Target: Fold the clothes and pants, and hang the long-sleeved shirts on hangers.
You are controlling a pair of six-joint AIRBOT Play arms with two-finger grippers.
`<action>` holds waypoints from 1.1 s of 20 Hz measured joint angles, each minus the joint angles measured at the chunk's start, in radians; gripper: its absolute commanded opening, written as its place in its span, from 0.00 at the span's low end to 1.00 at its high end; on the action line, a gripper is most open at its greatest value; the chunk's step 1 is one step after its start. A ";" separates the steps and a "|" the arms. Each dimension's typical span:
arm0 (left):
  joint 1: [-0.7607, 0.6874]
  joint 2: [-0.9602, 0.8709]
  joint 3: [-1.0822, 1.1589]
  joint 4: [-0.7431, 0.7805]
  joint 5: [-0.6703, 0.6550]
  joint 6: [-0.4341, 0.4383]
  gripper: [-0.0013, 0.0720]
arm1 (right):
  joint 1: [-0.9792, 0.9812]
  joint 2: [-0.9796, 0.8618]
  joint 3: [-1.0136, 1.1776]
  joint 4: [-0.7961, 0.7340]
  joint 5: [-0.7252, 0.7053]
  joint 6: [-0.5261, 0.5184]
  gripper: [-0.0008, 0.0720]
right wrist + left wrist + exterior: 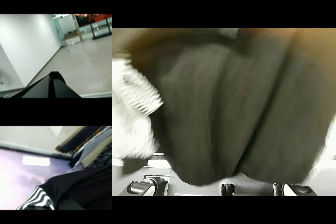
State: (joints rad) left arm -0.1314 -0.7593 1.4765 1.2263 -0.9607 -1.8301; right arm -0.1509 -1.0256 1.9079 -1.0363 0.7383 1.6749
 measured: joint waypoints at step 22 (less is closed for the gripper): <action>0.188 -0.644 -0.113 -0.084 -0.039 0.112 0.99 | -0.080 -0.667 -0.048 0.041 0.536 -0.219 0.77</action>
State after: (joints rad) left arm 0.0563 -1.4036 1.3640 1.1423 -0.9997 -1.7180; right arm -0.2310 -1.6924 1.8595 -0.9951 1.2743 1.4555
